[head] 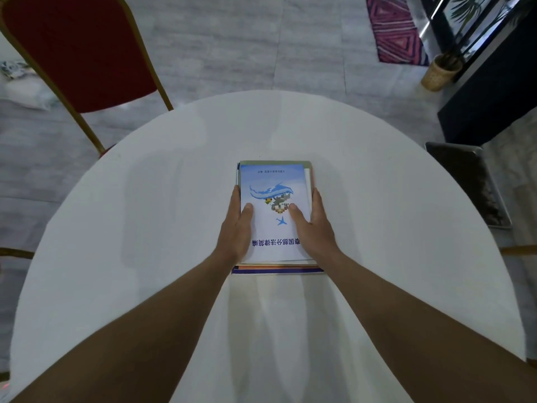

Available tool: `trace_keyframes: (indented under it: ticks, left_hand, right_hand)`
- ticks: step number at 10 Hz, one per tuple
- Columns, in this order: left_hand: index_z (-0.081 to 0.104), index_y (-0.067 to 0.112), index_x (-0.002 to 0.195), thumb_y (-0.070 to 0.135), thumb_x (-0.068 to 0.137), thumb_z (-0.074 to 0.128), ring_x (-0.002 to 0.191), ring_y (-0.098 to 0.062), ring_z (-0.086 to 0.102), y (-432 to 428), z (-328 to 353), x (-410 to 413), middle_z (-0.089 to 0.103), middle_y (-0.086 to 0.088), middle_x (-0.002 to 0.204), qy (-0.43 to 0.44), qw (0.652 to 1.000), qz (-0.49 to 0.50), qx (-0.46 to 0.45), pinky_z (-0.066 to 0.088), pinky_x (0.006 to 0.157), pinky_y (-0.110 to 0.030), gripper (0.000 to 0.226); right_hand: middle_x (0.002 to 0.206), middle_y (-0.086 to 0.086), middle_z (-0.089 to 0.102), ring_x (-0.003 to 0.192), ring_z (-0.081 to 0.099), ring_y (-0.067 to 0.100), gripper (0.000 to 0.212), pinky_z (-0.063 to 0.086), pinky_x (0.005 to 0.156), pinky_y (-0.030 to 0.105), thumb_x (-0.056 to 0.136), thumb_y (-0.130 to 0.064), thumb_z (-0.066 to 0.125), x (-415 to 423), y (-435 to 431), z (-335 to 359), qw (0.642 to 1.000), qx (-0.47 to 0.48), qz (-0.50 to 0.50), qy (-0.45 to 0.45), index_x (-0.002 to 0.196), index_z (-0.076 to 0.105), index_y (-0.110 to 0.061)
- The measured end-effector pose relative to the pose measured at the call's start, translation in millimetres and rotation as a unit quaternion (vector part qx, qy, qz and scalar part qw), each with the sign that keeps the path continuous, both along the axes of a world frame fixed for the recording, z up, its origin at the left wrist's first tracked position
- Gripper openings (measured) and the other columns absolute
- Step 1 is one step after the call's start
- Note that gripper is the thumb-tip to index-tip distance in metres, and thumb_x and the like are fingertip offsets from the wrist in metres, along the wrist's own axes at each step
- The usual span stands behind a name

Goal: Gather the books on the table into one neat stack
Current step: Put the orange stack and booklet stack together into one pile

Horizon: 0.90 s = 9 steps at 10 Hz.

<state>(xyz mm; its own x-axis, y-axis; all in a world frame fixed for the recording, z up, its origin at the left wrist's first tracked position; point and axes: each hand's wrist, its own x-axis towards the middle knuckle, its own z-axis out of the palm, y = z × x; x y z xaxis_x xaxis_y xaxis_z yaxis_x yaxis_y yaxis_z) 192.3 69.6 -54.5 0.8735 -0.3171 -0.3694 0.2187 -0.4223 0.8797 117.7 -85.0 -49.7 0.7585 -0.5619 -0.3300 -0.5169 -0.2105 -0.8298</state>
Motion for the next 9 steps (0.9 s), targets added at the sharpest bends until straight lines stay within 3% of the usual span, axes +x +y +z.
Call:
trace_keyframes:
  ticks: [1, 3, 4, 5, 6, 7, 8, 9]
  left_hand:
    - [0.011, 0.057, 0.144, 0.045, 0.097, 0.030, 0.123, -0.022, 0.057, 4, 0, -8, 0.046, 0.012, 0.148, 0.002, 1.000, -0.005, -0.007, 0.040, 0.109, -0.049, 0.052]
    - [0.011, 0.059, 0.142, 0.046, 0.098, 0.029, 0.119, -0.022, 0.060, 11, 0, -24, 0.047, 0.011, 0.147, -0.001, 1.000, -0.009, -0.011, 0.044, 0.105, -0.051, 0.050]
    - [0.010, 0.060, 0.142, 0.047, 0.097, 0.029, 0.122, -0.021, 0.058, 15, -3, -29, 0.045, 0.012, 0.148, -0.003, 1.000, -0.007, -0.009, 0.042, 0.107, -0.050, 0.051]
    - [0.014, 0.056, 0.143, 0.043, 0.099, 0.030, 0.119, -0.019, 0.059, 16, -2, -31, 0.048, 0.013, 0.145, -0.012, 1.000, -0.015, -0.012, 0.044, 0.106, -0.048, 0.049]
    - [0.020, 0.045, 0.145, 0.033, 0.101, 0.031, 0.122, -0.013, 0.055, 18, 2, -26, 0.047, 0.016, 0.144, -0.050, 0.998, -0.044, -0.008, 0.040, 0.104, -0.033, 0.047]
    - [0.015, 0.033, 0.151, 0.030, 0.102, 0.032, 0.133, -0.014, 0.044, 22, 9, -18, 0.036, 0.013, 0.152, -0.076, 0.990, -0.109, 0.053, 0.032, 0.110, -0.031, 0.052]
    - [0.001, 0.021, 0.155, 0.038, 0.102, 0.031, 0.149, -0.021, 0.019, 24, 24, -10, 0.012, 0.000, 0.164, -0.087, 0.975, -0.135, 0.152, 0.018, 0.121, -0.047, 0.063]
    - [0.006, 0.020, 0.156, 0.039, 0.101, 0.030, 0.147, -0.025, 0.022, 20, 63, -7, 0.019, -0.005, 0.162, -0.153, 0.956, -0.175, 0.178, 0.020, 0.120, -0.047, 0.062]
  right_hand:
    - [0.123, -0.023, 0.051, 0.123, 0.058, 0.013, 0.059, 0.039, 0.094, 0.028, 0.097, -0.052, 0.054, -9, 5, -1, 1.000, -0.009, -0.005, -0.004, 0.150, 0.031, -0.037]
    - [0.138, -0.020, 0.048, 0.135, 0.051, 0.015, 0.065, 0.039, 0.105, 0.030, 0.099, -0.047, 0.055, -25, 13, 1, 1.000, -0.014, -0.003, -0.006, 0.156, 0.028, -0.029]
    - [0.163, -0.010, 0.035, 0.148, 0.039, 0.015, 0.076, 0.032, 0.121, 0.039, 0.100, -0.050, 0.053, -32, 15, 1, 1.000, -0.010, 0.002, 0.008, 0.162, 0.016, -0.026]
    - [0.161, -0.012, 0.038, 0.146, 0.042, 0.016, 0.075, 0.034, 0.119, 0.042, 0.099, -0.051, 0.053, -34, 16, 1, 1.000, -0.008, 0.002, 0.011, 0.161, 0.018, -0.028]
    - [0.145, -0.014, 0.051, 0.134, 0.053, 0.017, 0.060, 0.040, 0.114, 0.045, 0.097, -0.049, 0.055, -33, 13, 4, 1.000, -0.003, 0.014, -0.009, 0.149, 0.031, -0.030]
    - [0.166, -0.003, 0.029, 0.152, 0.032, 0.017, 0.074, 0.026, 0.124, 0.047, 0.098, -0.052, 0.051, -32, 9, 7, 0.999, 0.018, 0.047, 0.002, 0.160, 0.017, -0.030]
    - [0.172, 0.003, 0.011, 0.159, 0.011, 0.020, 0.078, 0.014, 0.127, 0.044, 0.101, -0.054, 0.044, -30, 6, 21, 0.997, -0.002, 0.062, 0.034, 0.163, 0.001, -0.036]
    - [0.171, 0.005, 0.015, 0.157, 0.018, 0.026, 0.072, 0.019, 0.125, 0.044, 0.103, -0.053, 0.037, -28, 4, 52, 0.991, -0.073, 0.102, 0.046, 0.163, 0.001, -0.036]
